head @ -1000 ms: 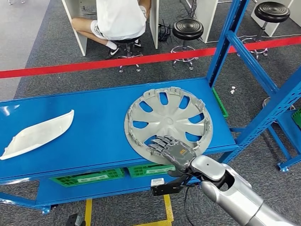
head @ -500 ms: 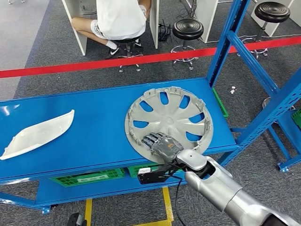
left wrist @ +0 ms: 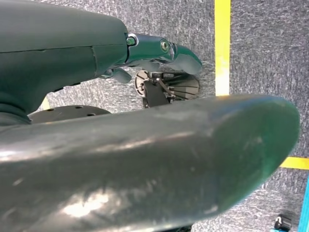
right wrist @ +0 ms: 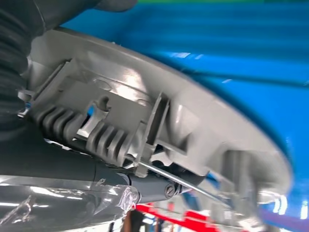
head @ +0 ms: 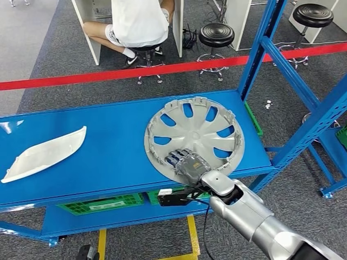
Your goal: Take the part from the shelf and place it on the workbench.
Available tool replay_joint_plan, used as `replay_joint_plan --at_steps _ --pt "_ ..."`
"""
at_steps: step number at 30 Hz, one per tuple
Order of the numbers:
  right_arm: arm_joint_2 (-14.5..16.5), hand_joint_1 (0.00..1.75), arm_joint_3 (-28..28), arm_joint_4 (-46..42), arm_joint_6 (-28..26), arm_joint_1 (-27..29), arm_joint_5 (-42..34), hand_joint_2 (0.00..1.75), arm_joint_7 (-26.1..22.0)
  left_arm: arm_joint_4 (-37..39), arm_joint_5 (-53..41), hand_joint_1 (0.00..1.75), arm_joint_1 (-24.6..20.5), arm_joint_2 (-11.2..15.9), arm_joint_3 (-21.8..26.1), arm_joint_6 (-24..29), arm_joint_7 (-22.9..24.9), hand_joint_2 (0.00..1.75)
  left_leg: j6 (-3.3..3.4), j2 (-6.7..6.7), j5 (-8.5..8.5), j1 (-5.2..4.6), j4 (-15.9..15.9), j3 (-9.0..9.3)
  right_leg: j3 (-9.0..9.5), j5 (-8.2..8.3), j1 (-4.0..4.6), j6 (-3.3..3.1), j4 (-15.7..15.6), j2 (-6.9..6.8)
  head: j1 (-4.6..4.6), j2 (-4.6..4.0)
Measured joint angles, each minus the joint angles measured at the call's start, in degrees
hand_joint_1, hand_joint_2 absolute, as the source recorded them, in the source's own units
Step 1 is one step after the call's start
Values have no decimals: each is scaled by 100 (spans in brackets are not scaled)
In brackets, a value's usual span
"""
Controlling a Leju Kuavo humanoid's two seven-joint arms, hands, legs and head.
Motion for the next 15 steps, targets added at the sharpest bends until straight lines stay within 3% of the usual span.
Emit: replay_joint_plan --at_steps 15 --pt "2 0 -345 51 -125 126 186 175 163 0 -21 0 7 -1 129 23 -2 0 -3 0 6 0 0 10 11 7 0 -3 0 0 -1 0"
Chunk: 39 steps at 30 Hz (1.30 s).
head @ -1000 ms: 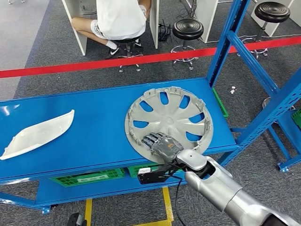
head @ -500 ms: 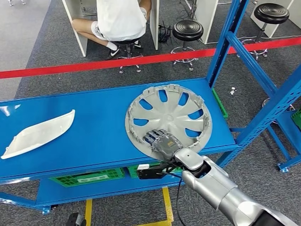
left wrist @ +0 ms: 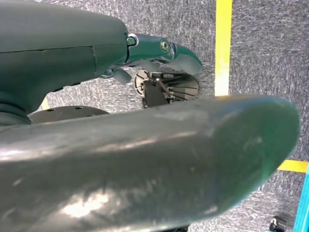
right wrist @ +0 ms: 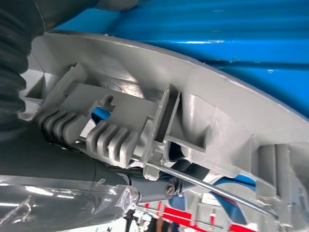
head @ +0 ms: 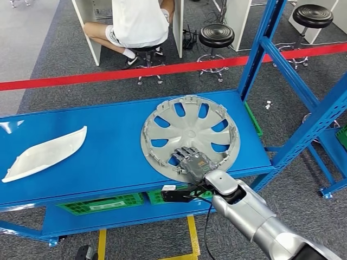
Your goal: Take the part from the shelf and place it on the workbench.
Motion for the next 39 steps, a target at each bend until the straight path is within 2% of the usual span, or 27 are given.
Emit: replay_joint_plan --at_steps 12,16,39 --pt "-31 1 -887 -625 -95 634 468 175 229 0 -94 0 8 -9 186 62 -8 0 2 -2 0 -5 0 -3 0 1 -4 3 -4 -3 1 0" --pt "-45 173 -1023 -780 -43 752 675 175 297 0 -139 0 6 -12 208 66 -13 0 3 -2 -1 -5 0 -6 -5 1 -4 2 -4 -2 1 0" --pt "-209 175 -1232 -1433 -87 1109 1214 175 214 0 -332 0 4 -39 455 75 -79 0 -1 0 19 -5 0 -21 -18 19 -5 0 -5 1 1 0"
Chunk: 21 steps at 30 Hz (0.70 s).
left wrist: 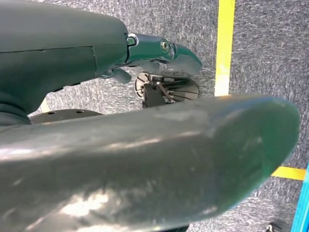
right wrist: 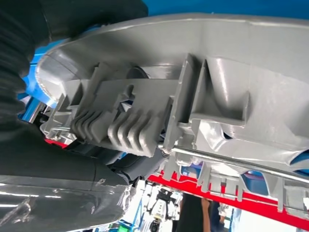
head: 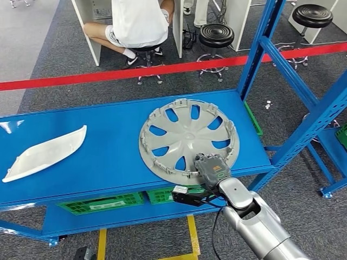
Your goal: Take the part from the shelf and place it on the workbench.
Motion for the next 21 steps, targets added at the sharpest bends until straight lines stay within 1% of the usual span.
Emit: replay_joint_plan --at_steps 17,21 --pt "-24 175 -37 -68 -40 41 69 175 -10 0 -34 0 -1 -4 29 -2 -17 0 1 0 -2 -1 0 -3 -2 -1 -1 1 0 0 0 0" --pt "-62 175 -167 -236 -125 221 76 175 25 0 61 0 14 22 133 169 69 0 1 -3 -2 -1 0 -4 -4 -5 0 1 0 -5 -1 0"
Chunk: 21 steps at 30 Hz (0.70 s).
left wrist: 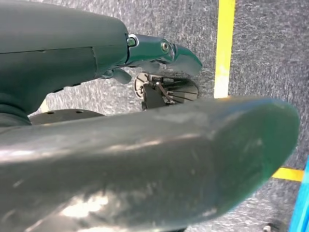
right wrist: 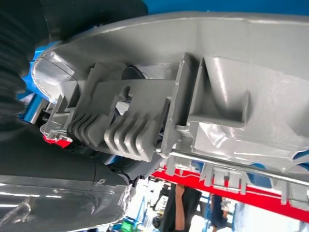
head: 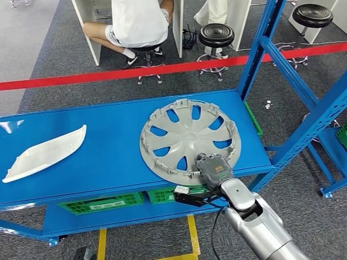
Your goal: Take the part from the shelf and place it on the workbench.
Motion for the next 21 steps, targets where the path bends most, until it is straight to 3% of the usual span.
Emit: replay_joint_plan --at_steps 7,14,21 --pt "-126 175 -642 -392 -723 808 15 175 -171 -1 -16 0 280 240 213 -133 121 0 0 -3 -19 2 0 -1 -3 -15 2 0 1 0 1 0" --pt "-125 175 -1083 -994 -1016 1140 -199 175 -440 -2 -118 0 275 265 362 -247 -51 0 4 -2 -24 2 0 -3 -2 -23 2 0 1 0 1 0" --pt "-125 175 -1311 -1721 -935 1206 -331 175 -472 -2 -143 0 203 212 463 -252 -118 0 4 -1 -25 2 0 0 -2 -23 3 0 1 0 1 0"
